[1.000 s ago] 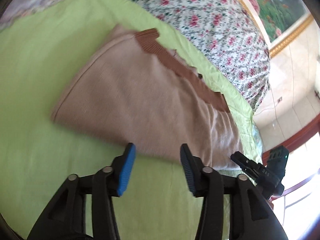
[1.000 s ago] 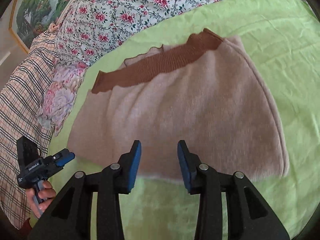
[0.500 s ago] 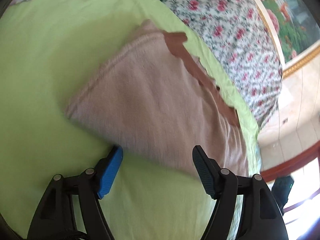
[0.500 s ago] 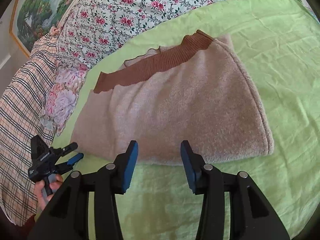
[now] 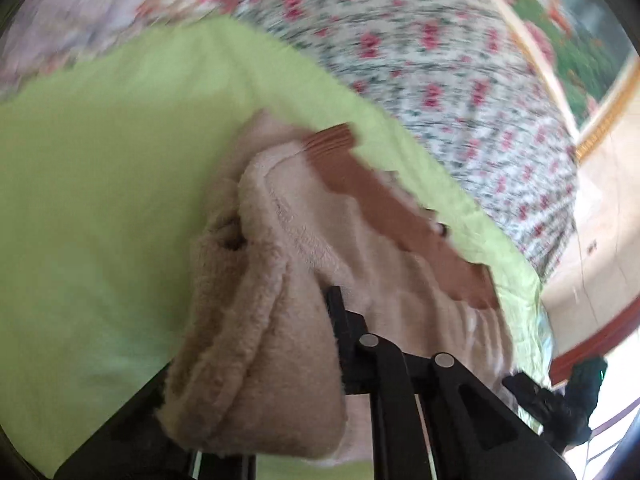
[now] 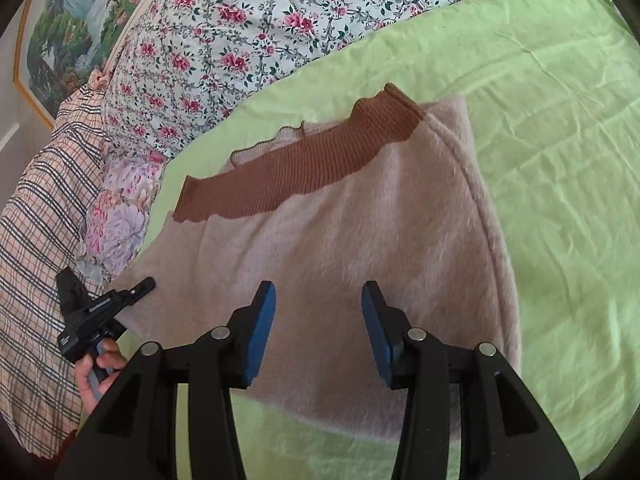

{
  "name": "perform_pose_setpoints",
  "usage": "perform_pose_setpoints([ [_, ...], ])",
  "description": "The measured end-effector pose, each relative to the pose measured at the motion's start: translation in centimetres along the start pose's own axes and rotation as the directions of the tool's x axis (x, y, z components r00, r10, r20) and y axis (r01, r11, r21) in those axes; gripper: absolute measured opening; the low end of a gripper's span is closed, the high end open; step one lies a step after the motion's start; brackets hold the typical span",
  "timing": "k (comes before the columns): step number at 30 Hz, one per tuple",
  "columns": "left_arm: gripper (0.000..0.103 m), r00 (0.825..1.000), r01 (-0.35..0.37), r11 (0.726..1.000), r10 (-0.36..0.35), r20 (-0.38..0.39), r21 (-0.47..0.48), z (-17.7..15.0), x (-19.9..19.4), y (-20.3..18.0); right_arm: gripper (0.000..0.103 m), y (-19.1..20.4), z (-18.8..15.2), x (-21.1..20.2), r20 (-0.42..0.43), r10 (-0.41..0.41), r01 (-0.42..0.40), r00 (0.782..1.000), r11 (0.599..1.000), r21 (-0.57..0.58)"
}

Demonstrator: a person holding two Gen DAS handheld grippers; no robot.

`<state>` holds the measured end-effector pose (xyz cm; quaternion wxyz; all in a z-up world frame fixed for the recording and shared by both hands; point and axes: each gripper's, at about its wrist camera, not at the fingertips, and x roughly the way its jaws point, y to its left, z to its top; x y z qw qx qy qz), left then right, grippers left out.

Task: Fold small clothes

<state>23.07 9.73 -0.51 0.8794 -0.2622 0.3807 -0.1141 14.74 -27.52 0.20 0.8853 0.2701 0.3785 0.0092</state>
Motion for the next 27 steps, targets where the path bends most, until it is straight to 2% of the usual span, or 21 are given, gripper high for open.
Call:
perform_pose_setpoints([
  [5,0.007,0.998,0.065,0.988,-0.067,0.008,0.138,-0.3,-1.0,-6.0,0.046,-0.5,2.1,0.4,-0.04,0.071,-0.07,0.997,0.997,0.015],
  [9,0.007,0.991,0.132,0.964,-0.126,-0.038,0.23,-1.8,-0.2,-10.6,0.048,-0.6,3.5,1.0,-0.078,0.193,-0.189,0.978,0.98,0.057],
  [11,0.007,0.988,0.151,0.949,-0.137,-0.072,0.277,-3.2,0.8,-12.7,0.069,-0.1,4.3,1.9,-0.105,0.235,-0.23,0.966,0.971,0.059],
  [12,0.007,0.986,0.162,0.941,-0.14,-0.093,0.296,-4.1,1.6,-13.6,0.073,0.1,4.6,2.4,-0.113,0.249,-0.244,0.962,0.968,0.06],
  [14,0.007,0.979,0.172,0.944,-0.133,-0.153,0.282,-5.2,2.7,-14.1,0.075,0.5,5.1,3.8,-0.132,0.317,-0.308,0.939,0.948,0.084],
  [16,0.006,0.974,0.177,0.944,-0.127,-0.188,0.279,-6.2,3.9,-14.2,0.075,1.0,5.5,5.9,-0.16,0.391,-0.373,0.907,0.919,0.127],
  [18,0.006,0.971,0.179,0.943,-0.123,-0.206,0.28,-6.8,4.6,-14.2,0.075,1.6,6.0,8.3,-0.188,0.41,-0.389,0.892,0.91,0.141],
  [19,0.006,0.97,0.18,0.942,-0.122,-0.211,0.283,-7.0,4.8,-14.3,0.075,1.9,6.2,9.1,-0.198,0.411,-0.389,0.89,0.911,0.141],
  [21,0.006,0.969,0.183,0.94,-0.123,-0.214,0.288,-7.2,5.0,-14.5,0.074,2.4,6.8,10.9,-0.209,0.377,-0.355,0.902,0.925,0.134],
  [22,0.006,0.969,0.184,0.939,-0.124,-0.214,0.29,-7.3,5.0,-14.5,0.06,2.6,7.2,11.6,-0.209,0.348,-0.328,0.914,0.936,0.125],
  [23,0.006,0.97,0.182,0.937,-0.12,-0.213,0.298,-7.3,5.0,-14.7,0.034,2.8,7.7,12.2,-0.206,0.329,-0.309,0.922,0.943,0.123],
  [24,0.006,0.97,0.178,0.935,-0.115,-0.213,0.307,-7.3,4.8,-14.8,0.029,2.8,8.1,12.5,-0.198,0.329,-0.307,0.923,0.942,0.132],
  [25,0.006,0.972,0.172,0.931,-0.107,-0.21,0.321,-7.3,4.8,-15.1,0.018,2.8,8.6,12.5,-0.184,0.327,-0.305,0.927,0.942,0.137],
  [27,0.006,0.974,0.17,0.922,-0.104,-0.202,0.348,-7.2,4.4,-16.0,0.017,3.5,9.6,11.4,-0.163,0.306,-0.294,0.938,0.951,0.091],
])
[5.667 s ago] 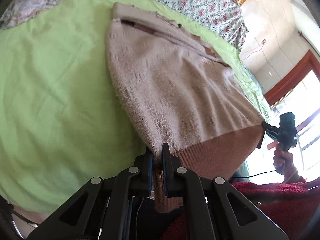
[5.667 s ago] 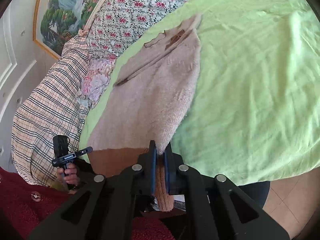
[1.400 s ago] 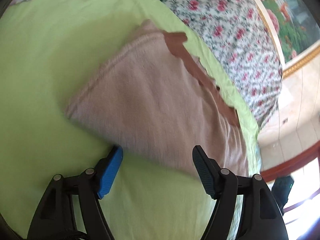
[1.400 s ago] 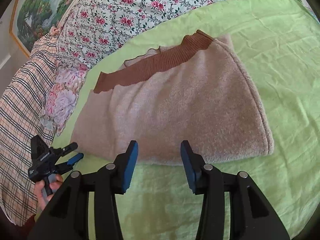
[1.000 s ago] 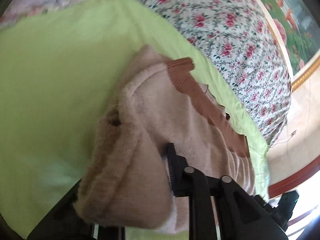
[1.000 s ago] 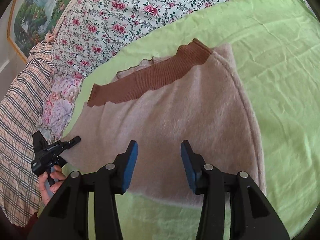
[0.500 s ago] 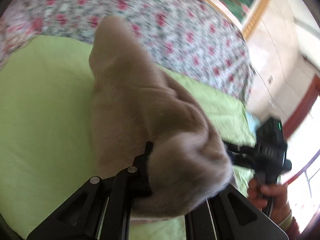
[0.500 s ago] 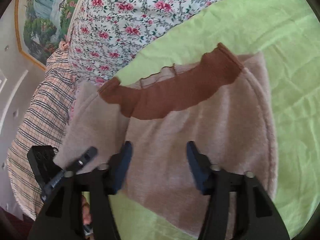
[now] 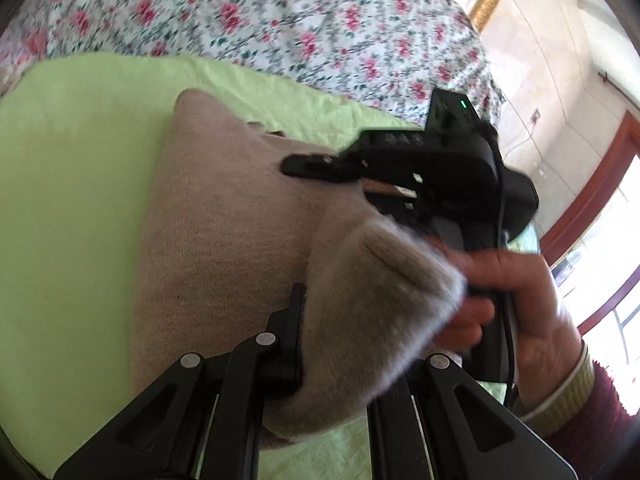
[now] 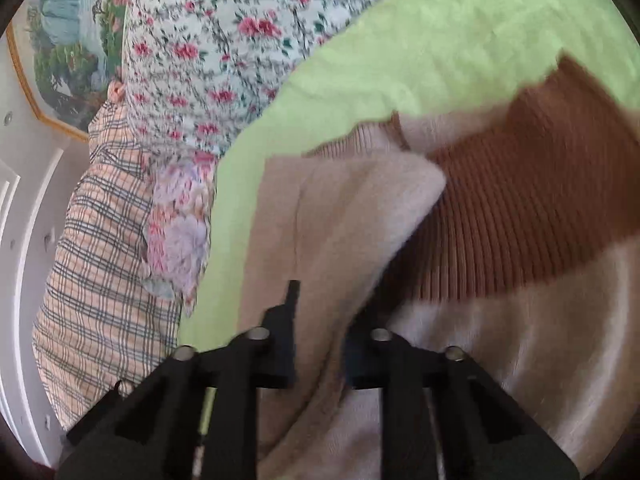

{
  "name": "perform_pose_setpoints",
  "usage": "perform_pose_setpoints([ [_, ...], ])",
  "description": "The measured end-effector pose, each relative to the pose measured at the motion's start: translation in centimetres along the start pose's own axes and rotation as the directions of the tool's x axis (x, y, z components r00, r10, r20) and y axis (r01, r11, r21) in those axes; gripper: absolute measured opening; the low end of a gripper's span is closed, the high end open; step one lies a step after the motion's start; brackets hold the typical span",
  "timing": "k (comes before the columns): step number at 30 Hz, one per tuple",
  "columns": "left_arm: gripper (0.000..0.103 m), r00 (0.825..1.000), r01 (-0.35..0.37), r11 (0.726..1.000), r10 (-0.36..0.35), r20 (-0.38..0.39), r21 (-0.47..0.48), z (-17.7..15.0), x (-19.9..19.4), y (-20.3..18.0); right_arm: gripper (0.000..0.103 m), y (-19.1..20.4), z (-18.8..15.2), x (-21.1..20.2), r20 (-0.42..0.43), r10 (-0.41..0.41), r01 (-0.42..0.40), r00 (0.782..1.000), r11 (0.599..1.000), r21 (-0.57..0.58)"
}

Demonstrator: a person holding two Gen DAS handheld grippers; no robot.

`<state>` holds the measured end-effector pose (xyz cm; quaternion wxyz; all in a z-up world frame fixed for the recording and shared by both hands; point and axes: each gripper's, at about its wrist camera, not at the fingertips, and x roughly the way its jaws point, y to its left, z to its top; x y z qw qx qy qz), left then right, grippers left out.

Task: Fold small clothes

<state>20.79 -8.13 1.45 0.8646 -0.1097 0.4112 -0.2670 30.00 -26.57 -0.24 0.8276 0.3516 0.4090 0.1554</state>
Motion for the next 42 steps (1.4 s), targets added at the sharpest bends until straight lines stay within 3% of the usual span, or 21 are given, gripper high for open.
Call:
perform_pose_setpoints([
  [3,0.007,1.0,-0.001,0.999,0.0,0.028,0.048,0.8,-0.5,-2.2,0.016,2.6,0.7,-3.6,0.064,-0.036,0.044,0.997,0.99,-0.134],
  [6,0.007,0.998,0.041,0.996,-0.044,0.032,0.085,1.6,0.2,-5.2,0.016,2.9,1.2,-6.7,0.107,-0.075,0.095,0.991,0.976,-0.193],
  [9,0.007,0.998,0.069,0.989,-0.07,0.006,0.131,1.2,2.3,-8.2,0.016,0.3,1.0,-9.2,0.107,-0.161,0.18,0.981,0.963,-0.202],
  [14,0.007,0.992,0.093,0.984,-0.078,-0.101,0.152,-0.9,7.2,-10.7,0.016,-4.7,-0.2,-9.4,0.057,-0.277,0.283,0.959,0.94,-0.192],
  [20,0.007,0.989,0.095,0.983,-0.076,-0.123,0.16,-1.4,8.6,-11.3,0.016,-6.1,-0.8,-10.0,0.071,-0.289,0.298,0.955,0.931,-0.21],
  [24,0.016,0.985,0.115,0.979,-0.09,-0.15,0.17,-1.3,8.7,-11.4,0.022,-6.0,-1.4,-10.0,0.092,-0.357,0.369,0.929,0.902,-0.222],
  [26,0.026,0.978,0.145,0.975,-0.117,-0.171,0.166,-1.5,7.3,-11.1,0.027,-6.0,-1.9,-10.6,0.109,-0.389,0.404,0.915,0.887,-0.225],
  [27,0.036,0.975,0.16,0.974,-0.13,-0.182,0.163,-1.6,6.7,-10.9,0.03,-6.1,-2.2,-11.1,0.117,-0.411,0.427,0.904,0.877,-0.22],
  [28,0.047,0.973,0.168,0.973,-0.137,-0.188,0.16,-1.6,5.7,-10.6,0.041,-6.2,-2.5,-11.7,0.129,-0.451,0.469,0.883,0.857,-0.212],
  [29,0.052,0.974,0.163,0.974,-0.133,-0.181,0.159,-1.7,4.2,-10.0,0.056,-6.4,-2.9,-12.3,0.14,-0.49,0.509,0.861,0.838,-0.198],
  [30,0.058,0.976,0.161,0.974,-0.133,-0.172,0.16,-1.7,2.9,-9.4,0.061,-6.6,-3.1,-13.0,0.147,-0.498,0.518,0.855,0.837,-0.176],
  [33,0.071,0.987,0.113,0.981,-0.093,-0.129,0.156,-1.2,-0.2,-7.2,0.067,-7.0,-3.7,-14.8,0.148,-0.428,0.445,0.892,0.889,-0.11],
  [35,0.079,0.991,0.084,0.988,-0.069,-0.116,0.127,-0.4,-1.0,-5.4,0.078,-6.9,-3.9,-15.2,0.152,-0.379,0.394,0.913,0.915,-0.084],
  [39,0.08,0.99,0.056,0.998,-0.053,-0.133,0.021,1.9,0.3,-1.3,0.081,-7.1,-3.8,-14.0,0.117,-0.264,0.271,0.957,0.962,-0.045],
  [42,0.08,0.978,0.091,0.992,-0.106,-0.181,-0.085,3.4,3.1,1.7,0.081,-7.5,-3.7,-12.6,0.089,-0.253,0.256,0.963,0.966,-0.025],
])
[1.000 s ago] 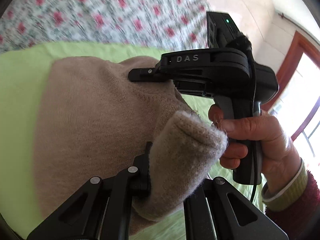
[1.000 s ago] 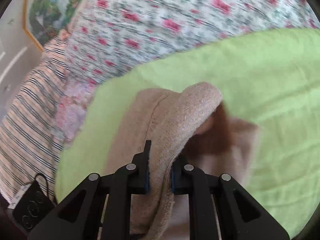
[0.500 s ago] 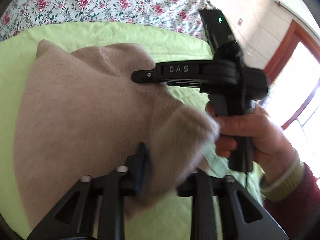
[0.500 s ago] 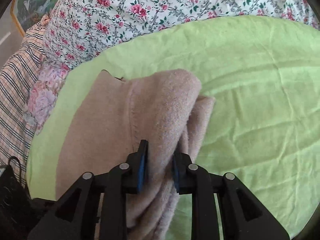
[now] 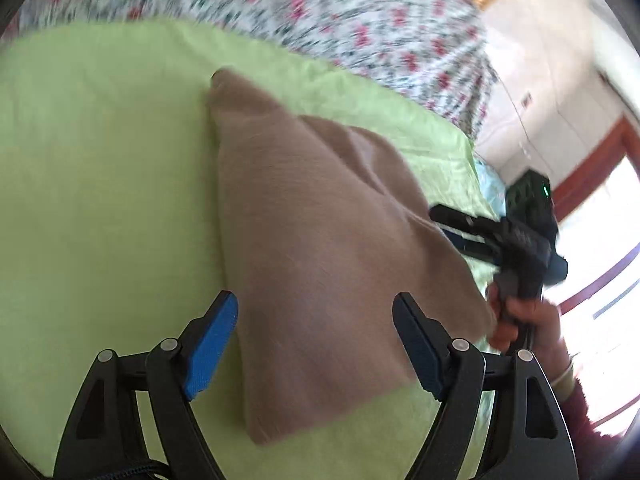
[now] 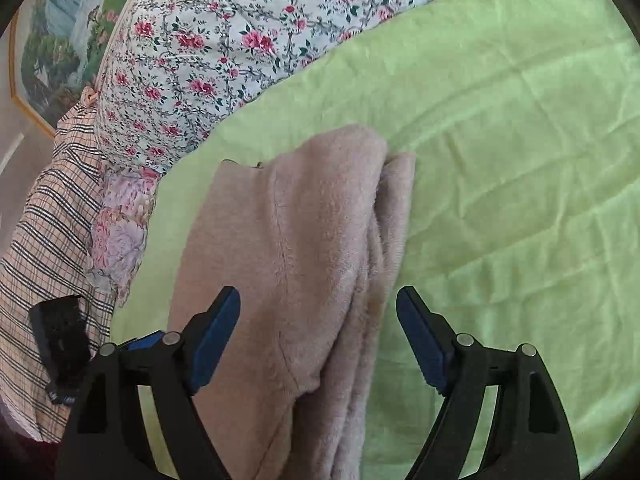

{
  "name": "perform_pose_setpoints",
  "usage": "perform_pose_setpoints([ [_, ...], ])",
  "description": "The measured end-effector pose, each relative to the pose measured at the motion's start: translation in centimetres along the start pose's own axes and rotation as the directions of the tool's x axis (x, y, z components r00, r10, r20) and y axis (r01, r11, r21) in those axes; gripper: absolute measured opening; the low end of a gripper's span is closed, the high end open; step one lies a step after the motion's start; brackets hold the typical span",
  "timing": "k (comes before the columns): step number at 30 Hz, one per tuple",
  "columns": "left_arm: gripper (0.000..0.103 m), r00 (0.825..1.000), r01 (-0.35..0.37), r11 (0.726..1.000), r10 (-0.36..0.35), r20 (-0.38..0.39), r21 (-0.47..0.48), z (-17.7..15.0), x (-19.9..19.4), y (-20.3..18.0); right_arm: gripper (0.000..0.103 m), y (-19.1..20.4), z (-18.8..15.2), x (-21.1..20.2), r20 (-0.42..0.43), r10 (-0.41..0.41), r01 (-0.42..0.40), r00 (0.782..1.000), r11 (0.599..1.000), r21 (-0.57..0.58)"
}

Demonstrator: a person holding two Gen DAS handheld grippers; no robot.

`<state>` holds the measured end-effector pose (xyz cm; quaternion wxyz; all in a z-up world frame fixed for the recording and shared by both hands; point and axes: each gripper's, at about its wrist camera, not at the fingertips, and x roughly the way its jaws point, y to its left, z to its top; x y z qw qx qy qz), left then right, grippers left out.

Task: Fold small clothes

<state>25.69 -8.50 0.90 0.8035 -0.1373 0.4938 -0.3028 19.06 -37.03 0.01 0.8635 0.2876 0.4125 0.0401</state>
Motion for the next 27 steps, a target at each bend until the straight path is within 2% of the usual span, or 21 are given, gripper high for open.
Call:
perform_pose_setpoints([
  [3,0.08,0.999,0.027,0.997,-0.03,-0.043,-0.068,1.7,2.7,2.1,0.081,-0.6,0.0,1.4,-0.027,-0.001,0.001,1.0,1.0,0.019],
  [6,0.083,0.991,0.085,0.989,-0.097,-0.094,-0.125,3.2,5.8,3.8,0.079,-1.1,0.0,2.5,-0.044,0.012,-0.011,0.999,0.999,0.031],
  [7,0.083,0.987,0.109,0.984,-0.124,-0.106,-0.14,3.3,6.6,4.3,0.073,-1.0,0.0,2.7,-0.045,0.014,-0.013,0.999,1.0,0.023],
  [8,0.082,0.982,0.139,0.979,-0.156,-0.108,-0.152,3.6,7.4,4.7,0.053,-1.1,0.0,2.9,-0.054,0.025,-0.024,0.998,0.999,0.027],
  [10,0.063,0.984,0.142,0.981,-0.155,-0.093,-0.134,3.8,7.8,4.7,0.037,-1.2,-0.1,3.4,-0.061,0.073,-0.069,0.995,0.995,0.07],
  [11,0.059,0.986,0.131,0.985,-0.141,-0.087,-0.108,3.8,7.7,4.4,0.033,-0.8,-0.2,3.2,-0.05,0.069,-0.066,0.996,0.996,0.058],
  [13,0.05,0.989,0.134,0.988,-0.139,-0.055,-0.076,3.5,6.6,3.9,0.031,0.5,-0.4,2.6,-0.033,0.065,-0.063,0.997,0.997,0.036],
  [18,0.048,0.994,0.11,0.994,-0.11,0.006,-0.026,1.8,0.7,3.6,0.029,5.4,-1.4,2.6,-0.034,0.142,-0.143,0.989,0.989,-0.031],
  [22,0.048,0.998,0.053,0.998,-0.051,0.038,-0.037,-0.5,-6.0,6.0,0.029,9.7,-3.3,5.1,-0.079,0.251,-0.256,0.965,0.965,-0.055],
  [27,0.048,0.998,-0.024,0.998,0.027,0.049,-0.065,-2.9,-10.7,9.1,0.029,14.0,-5.9,9.7,-0.153,0.312,-0.325,0.938,0.943,-0.071],
])
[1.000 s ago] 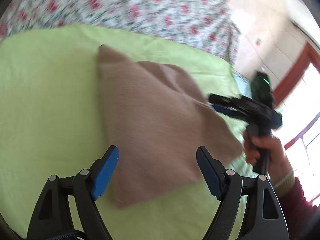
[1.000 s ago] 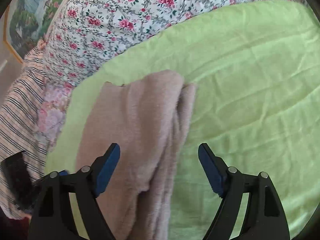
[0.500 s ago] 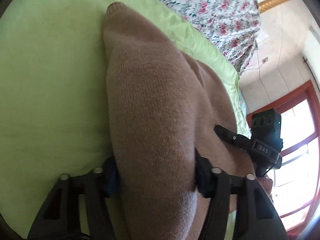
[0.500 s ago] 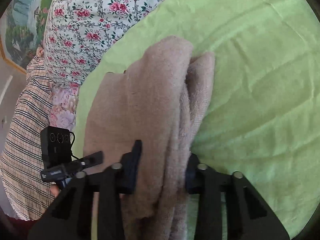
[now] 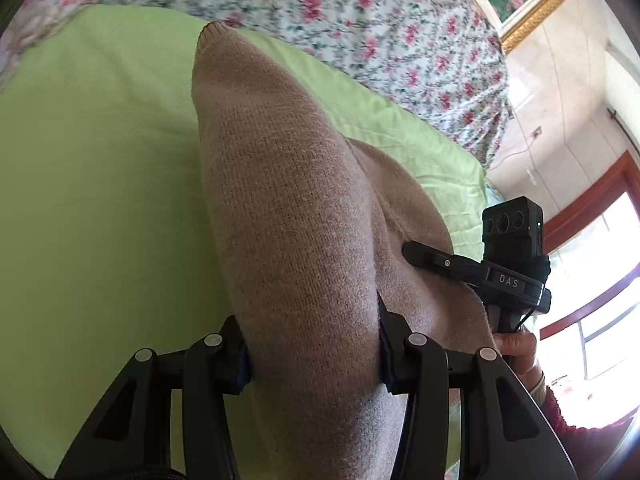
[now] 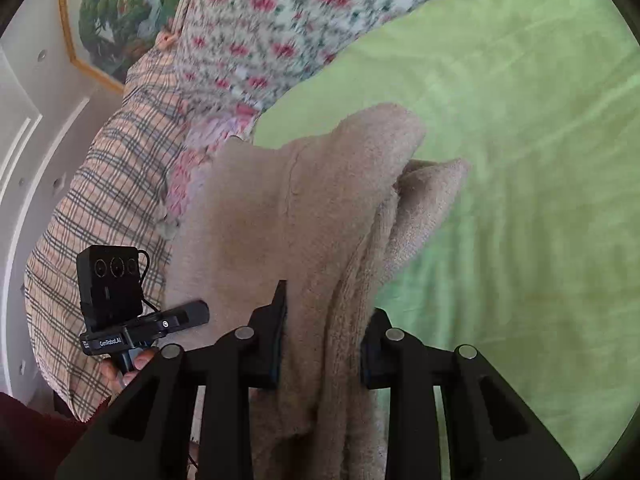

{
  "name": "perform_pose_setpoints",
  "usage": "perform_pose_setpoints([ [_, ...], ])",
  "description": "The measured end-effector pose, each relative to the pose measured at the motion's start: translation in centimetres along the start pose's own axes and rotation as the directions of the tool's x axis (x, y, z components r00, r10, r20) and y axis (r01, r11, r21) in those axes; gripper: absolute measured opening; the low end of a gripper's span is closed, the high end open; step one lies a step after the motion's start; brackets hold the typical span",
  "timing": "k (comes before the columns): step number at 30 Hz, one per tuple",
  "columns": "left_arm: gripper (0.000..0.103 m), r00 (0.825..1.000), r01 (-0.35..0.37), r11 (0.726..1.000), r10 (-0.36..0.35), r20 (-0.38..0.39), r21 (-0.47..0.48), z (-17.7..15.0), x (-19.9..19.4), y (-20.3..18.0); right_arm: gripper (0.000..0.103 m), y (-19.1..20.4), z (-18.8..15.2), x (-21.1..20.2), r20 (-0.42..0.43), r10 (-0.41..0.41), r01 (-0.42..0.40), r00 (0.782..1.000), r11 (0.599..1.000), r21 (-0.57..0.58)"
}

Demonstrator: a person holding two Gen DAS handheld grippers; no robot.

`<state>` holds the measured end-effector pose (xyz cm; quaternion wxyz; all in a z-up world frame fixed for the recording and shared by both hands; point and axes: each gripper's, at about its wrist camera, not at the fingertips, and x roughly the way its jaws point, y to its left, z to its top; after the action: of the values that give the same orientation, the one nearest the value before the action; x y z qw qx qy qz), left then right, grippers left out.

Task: Fold small clothes
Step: 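Fold the bundle over with the right gripper and release it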

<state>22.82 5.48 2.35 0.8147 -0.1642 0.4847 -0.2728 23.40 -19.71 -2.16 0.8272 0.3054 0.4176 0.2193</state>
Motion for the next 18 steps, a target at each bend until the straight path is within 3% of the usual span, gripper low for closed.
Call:
perform_pose_setpoints([
  [4,0.055,0.998,-0.031,0.998,0.028,-0.052,-0.061,-2.6,0.4,4.3,0.032,0.0,-1.6,3.4,-0.051,-0.089,0.088,0.995,0.996,-0.031],
  [7,0.064,0.999,0.028,0.995,-0.032,-0.038,-0.096,-3.6,0.0,6.3,0.045,-0.4,-1.4,2.7,-0.057,-0.105,0.105,0.993,0.994,-0.011],
  [8,0.067,0.999,0.033,0.994,-0.036,-0.028,-0.1,-3.4,-0.4,6.5,0.053,-0.3,-1.1,2.5,-0.054,-0.132,0.131,0.99,0.991,-0.02],
  [10,0.072,1.0,0.022,0.994,-0.022,0.006,-0.105,-2.6,-0.9,6.9,0.061,0.1,-0.2,1.3,-0.013,-0.197,0.196,0.98,0.979,-0.053],
  [15,0.072,0.998,0.021,0.987,-0.012,0.062,-0.161,0.5,-1.7,8.9,0.061,-0.4,3.3,0.5,0.069,-0.212,0.214,0.975,0.977,-0.019],
  [16,0.072,0.998,0.009,0.986,0.001,0.064,-0.165,1.2,-1.4,9.2,0.06,-0.7,4.0,1.3,0.062,-0.206,0.207,0.977,0.978,-0.011],
  [18,0.07,0.998,-0.015,0.984,0.025,0.059,-0.178,2.4,-0.5,9.9,0.021,-1.1,4.9,2.9,0.025,-0.189,0.189,0.982,0.982,0.01],
])
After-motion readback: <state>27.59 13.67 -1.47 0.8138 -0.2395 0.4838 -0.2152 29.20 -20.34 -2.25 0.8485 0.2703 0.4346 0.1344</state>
